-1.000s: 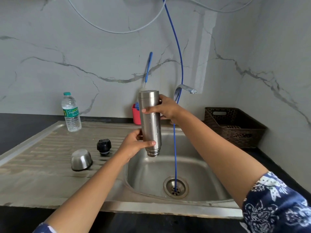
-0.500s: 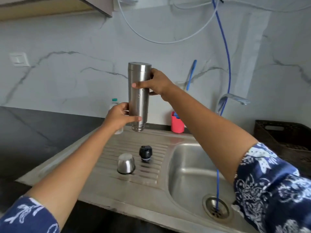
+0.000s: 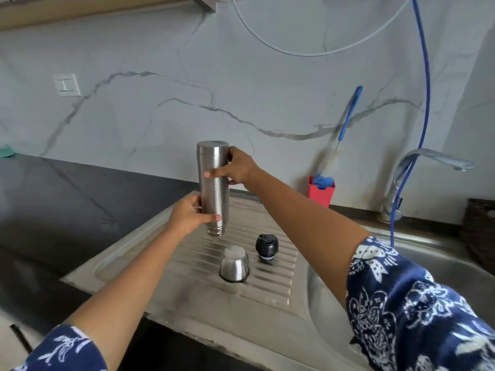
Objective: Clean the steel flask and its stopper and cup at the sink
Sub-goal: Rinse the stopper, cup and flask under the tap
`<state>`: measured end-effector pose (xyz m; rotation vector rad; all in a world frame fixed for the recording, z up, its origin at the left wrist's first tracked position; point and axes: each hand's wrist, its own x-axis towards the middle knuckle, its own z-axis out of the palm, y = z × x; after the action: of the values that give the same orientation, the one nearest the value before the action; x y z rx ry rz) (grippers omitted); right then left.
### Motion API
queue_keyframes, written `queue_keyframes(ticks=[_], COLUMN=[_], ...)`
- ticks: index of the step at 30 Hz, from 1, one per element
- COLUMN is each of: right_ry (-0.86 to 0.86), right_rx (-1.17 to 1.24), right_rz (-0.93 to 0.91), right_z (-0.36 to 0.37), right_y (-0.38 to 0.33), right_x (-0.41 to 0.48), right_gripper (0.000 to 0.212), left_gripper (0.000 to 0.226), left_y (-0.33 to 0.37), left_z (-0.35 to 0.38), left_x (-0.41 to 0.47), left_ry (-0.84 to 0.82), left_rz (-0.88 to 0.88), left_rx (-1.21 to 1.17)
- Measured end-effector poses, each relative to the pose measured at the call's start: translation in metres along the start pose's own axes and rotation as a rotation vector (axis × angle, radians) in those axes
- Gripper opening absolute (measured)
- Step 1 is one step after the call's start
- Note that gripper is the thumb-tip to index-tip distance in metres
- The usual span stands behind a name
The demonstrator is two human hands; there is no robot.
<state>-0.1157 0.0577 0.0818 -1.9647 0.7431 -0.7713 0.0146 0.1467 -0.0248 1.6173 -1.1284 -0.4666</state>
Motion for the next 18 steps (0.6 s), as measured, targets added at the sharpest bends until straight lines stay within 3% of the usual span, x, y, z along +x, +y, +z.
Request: queue_keyframes(ticks=[18], right_ry=[-0.026], right_rx=[0.009], right_rz=[0.034], right_z=[0.018], right_y=[0.026], right_x=[0.009], right_gripper=[0.085], left_gripper=[0.061], left_y=[-0.03], left_z=[0.008], left_x=[0.002], left_ry=[0.004], left_rz=[-0.085], left_rx=[-0.004])
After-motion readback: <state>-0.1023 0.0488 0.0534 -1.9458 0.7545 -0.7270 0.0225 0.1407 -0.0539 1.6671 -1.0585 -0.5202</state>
